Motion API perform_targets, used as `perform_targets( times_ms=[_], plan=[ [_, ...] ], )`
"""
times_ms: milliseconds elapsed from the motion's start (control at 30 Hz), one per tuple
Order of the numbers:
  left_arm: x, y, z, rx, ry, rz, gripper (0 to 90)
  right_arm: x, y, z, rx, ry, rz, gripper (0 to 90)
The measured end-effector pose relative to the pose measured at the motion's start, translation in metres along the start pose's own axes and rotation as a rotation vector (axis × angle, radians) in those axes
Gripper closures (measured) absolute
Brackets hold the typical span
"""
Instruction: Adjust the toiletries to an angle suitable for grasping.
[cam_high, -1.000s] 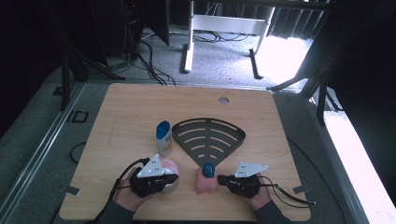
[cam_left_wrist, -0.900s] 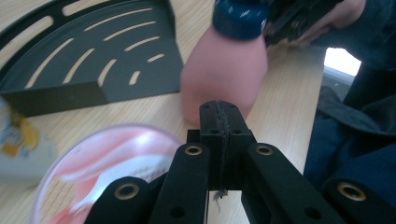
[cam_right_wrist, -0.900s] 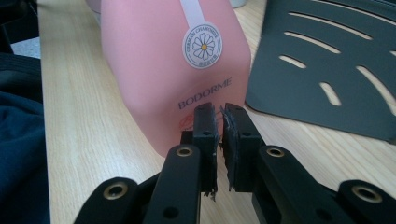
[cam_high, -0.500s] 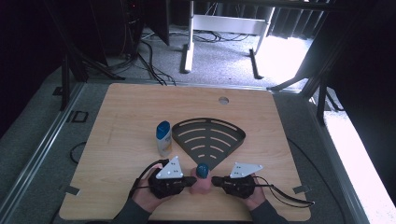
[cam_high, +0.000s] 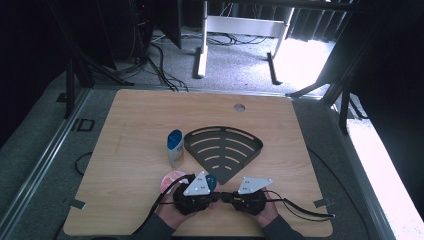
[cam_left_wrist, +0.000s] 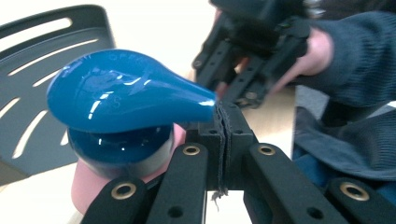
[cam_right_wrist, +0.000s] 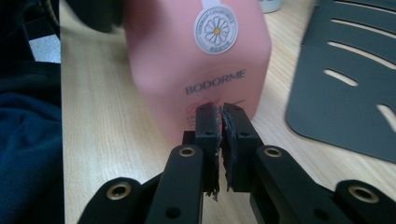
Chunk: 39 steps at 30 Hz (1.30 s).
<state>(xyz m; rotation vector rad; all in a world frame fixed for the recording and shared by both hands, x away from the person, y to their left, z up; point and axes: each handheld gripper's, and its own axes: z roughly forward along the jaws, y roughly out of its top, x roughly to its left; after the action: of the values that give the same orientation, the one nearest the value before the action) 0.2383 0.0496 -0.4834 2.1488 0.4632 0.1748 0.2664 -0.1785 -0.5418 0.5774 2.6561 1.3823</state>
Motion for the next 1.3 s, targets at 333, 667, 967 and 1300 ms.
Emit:
perform_targets(
  times_ms=[333,667,967,1300],
  plan=[
    [0.004,0.001,0.004,-0.014,0.051,-0.005,89.6,-0.002,0.001,-0.005,-0.006,-0.006,0.002,82.0],
    [0.018,0.002,0.008,-0.02,0.11,-0.022,89.7,-0.005,0.0,-0.01,-0.009,-0.017,0.004,81.1],
    [0.031,0.003,0.011,-0.025,0.169,-0.039,89.6,-0.005,0.0,-0.01,-0.004,-0.019,0.002,80.6],
    [0.034,0.005,0.003,-0.046,0.173,-0.069,85.7,-0.005,0.0,-0.011,0.001,-0.019,0.001,80.4]
  ],
)
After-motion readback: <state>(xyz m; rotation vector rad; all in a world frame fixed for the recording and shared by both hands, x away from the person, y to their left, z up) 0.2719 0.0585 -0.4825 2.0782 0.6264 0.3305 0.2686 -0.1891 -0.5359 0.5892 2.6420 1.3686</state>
